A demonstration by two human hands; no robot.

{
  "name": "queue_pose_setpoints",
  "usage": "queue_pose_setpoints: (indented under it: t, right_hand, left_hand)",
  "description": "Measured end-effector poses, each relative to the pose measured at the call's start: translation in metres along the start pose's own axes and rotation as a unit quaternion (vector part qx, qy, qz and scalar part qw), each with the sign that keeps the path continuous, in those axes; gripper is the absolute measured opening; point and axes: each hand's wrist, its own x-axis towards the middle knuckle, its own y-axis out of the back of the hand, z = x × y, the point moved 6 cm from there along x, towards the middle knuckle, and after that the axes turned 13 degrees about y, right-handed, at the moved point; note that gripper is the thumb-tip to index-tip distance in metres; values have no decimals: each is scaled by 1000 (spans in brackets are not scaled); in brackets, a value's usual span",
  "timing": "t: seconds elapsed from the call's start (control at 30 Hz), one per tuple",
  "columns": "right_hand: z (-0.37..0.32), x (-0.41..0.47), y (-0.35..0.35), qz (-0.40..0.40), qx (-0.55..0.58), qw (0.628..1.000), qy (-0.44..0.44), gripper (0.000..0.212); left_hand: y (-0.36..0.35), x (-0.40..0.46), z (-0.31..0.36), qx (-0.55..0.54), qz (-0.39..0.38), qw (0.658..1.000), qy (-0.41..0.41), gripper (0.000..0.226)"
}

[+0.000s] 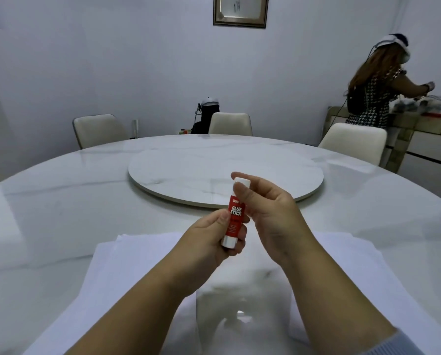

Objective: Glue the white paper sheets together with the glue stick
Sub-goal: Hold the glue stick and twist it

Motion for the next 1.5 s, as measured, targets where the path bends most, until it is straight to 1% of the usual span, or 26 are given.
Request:
queue_pose_setpoints:
  t: [0.1, 0.2, 0.23, 0.3, 0.37, 0.43, 0.5, 0.57, 0.67, 0.73, 0.8, 0.87, 0.93, 1.03, 1.13, 1.2, 1.27, 1.4, 1.43, 1.47, 1.5]
  right_hand:
    - [2, 0, 2, -6, -1, 1000, -10, 27]
    - [0, -1, -3, -25, -6, 1000, -2, 16]
    - [-2, -2, -5, -25, -10, 1000, 5, 19]
    - [-3, -2, -4, -8, -23, 999, 24, 35]
    - [-2, -1, -1, 9, -10, 1000, 19, 34]
    - [-1, 0, 0, -5, 38, 999, 2, 35]
    - [-2, 0, -3, -33, 69, 997, -7, 39]
    - [-2, -2, -7, -48, 71, 996, -6, 36]
    - [-2, -3, -7, -10, 45, 999, 6, 34]
    - [-3, -2, -3, 5, 46, 999, 5, 33]
    - [-3, -2, -2, -17, 67, 998, -9, 32]
    - [-3, -3, -5, -41, 72, 996, -18, 24]
    - [-2, -4, -8, -39, 60, 997, -12, 20]
    - [-4, -5, -7, -4, 37, 999, 1, 27]
    - [-4, -4, -3, -7, 61, 998, -9, 34]
    - [-4, -3, -5, -27, 81, 996, -15, 32]
    - [-5, -3, -7, -33, 71, 997, -10, 26]
    - [-7, -2, -4, -13, 25, 999, 15, 29]
    - [-12, 1, -1, -5, 25, 999, 28, 28]
    - [-17, 6, 4, 19, 51, 998, 45, 22]
    - [-24, 11, 15, 65, 103, 991, 64, 17]
  left_hand:
    - [1, -1, 1, -27, 6, 1000, 5, 36]
    - [0, -4, 3, -57, 10, 998, -7, 37]
    - [0, -4, 4, -59, 10, 998, -9, 37]
    - [-1, -4, 2, -41, 9, 999, -5, 37]
    - [-2, -3, -1, -20, 7, 1000, 11, 35]
    - [-4, -4, 0, -28, -6, 999, 21, 33]
    - [-6, -6, 4, -59, -29, 998, 11, 32]
    - [-7, -8, 6, -72, -36, 997, 2, 33]
    - [-8, -9, 2, -35, -22, 999, 16, 34]
    - [-10, -10, 1, -29, -21, 999, 24, 34]
    - [-12, -9, 3, -55, -32, 998, 20, 34]
    - [-12, -9, 5, -80, -40, 996, 15, 35]
    - [-12, -8, 4, -87, -41, 995, 19, 35]
    - [-11, -9, 0, -65, -38, 997, 27, 36]
    - [-11, -10, 1, -60, -41, 997, 22, 34]
    - [-11, -9, 4, -77, -48, 996, 15, 35]
    - [-11, -9, 4, -91, -54, 994, 16, 36]
    - [-9, -7, 1, -73, -48, 996, 31, 35]
    - [-10, -8, 1, -66, -53, 996, 33, 35]
    - [-10, -8, 1, -55, -59, 996, 36, 34]
    - [-10, -9, -1, -36, -63, 996, 43, 34]
